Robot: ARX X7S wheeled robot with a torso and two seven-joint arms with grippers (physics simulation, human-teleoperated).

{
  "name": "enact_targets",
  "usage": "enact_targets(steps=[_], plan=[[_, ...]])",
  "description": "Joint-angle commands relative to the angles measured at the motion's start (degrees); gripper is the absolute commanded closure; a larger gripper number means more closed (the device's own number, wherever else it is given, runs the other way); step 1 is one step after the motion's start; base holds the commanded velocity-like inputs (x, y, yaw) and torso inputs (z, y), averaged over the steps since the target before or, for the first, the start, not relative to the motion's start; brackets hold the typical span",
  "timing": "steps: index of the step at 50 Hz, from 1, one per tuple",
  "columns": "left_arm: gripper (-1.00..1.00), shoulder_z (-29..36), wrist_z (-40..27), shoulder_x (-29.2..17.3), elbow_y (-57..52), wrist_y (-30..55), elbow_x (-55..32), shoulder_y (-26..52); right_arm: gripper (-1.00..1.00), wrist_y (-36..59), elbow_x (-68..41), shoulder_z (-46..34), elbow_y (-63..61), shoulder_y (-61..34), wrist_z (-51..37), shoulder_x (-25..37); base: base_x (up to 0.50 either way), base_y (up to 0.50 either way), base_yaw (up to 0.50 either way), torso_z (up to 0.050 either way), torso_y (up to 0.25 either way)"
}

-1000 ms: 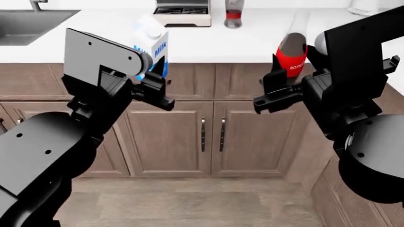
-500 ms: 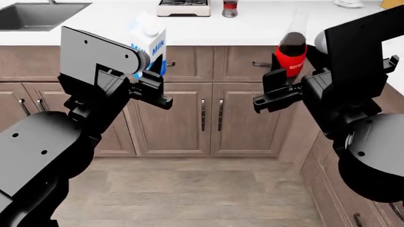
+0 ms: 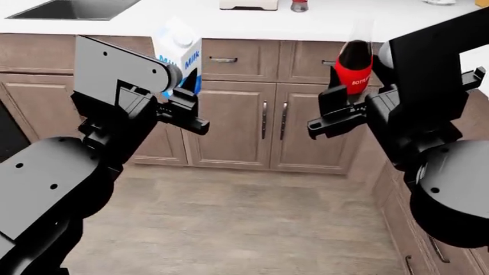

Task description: Move the drinks to the dining counter.

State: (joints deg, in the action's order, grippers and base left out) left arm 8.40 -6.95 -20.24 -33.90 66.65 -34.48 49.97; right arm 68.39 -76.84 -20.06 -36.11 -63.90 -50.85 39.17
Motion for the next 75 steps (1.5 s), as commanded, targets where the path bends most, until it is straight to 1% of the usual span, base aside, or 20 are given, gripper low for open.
enact_targets(steps=[1,18,32,57,75], plan=[[1.00,-0.63,-0.81,-0.10,-0.14,-0.33,0.11,0.27,1.00,0.65,1.83,-0.52,-0.67,-0.75,-0.05,0.30,-0.44,-0.03,0.40,0.000,0.000],[1.00,-0.54,-1.09,-0.50,-0.20,-0.27,-0.36,0.70,1.00,1.10,1.80,-1.54,-0.86,-1.88,-0.22,0.35,-0.37,-0.05,0.45,0.001,0.000],[1.00,-0.42,-1.41,-0.67,-0.35,-0.60,-0.63,0.38,1.00,0.66,2.28,-2.01,-1.36,-1.85,0.03,0.78,-0.22,-0.05,0.50,0.001,0.001],[1.00,-0.13,-1.78,-1.30,-0.52,-1.14,-1.02,0.07,1.00,0.15,3.02,-3.13,-2.03,-2.03,0.47,1.17,-0.03,-0.01,0.50,0.000,0.001],[1.00,-0.31,-2.09,-1.70,-0.71,-1.33,-1.53,-0.12,1.00,0.24,3.48,-4.09,-2.65,-2.58,0.38,1.45,0.10,0.05,0.50,0.001,0.002]])
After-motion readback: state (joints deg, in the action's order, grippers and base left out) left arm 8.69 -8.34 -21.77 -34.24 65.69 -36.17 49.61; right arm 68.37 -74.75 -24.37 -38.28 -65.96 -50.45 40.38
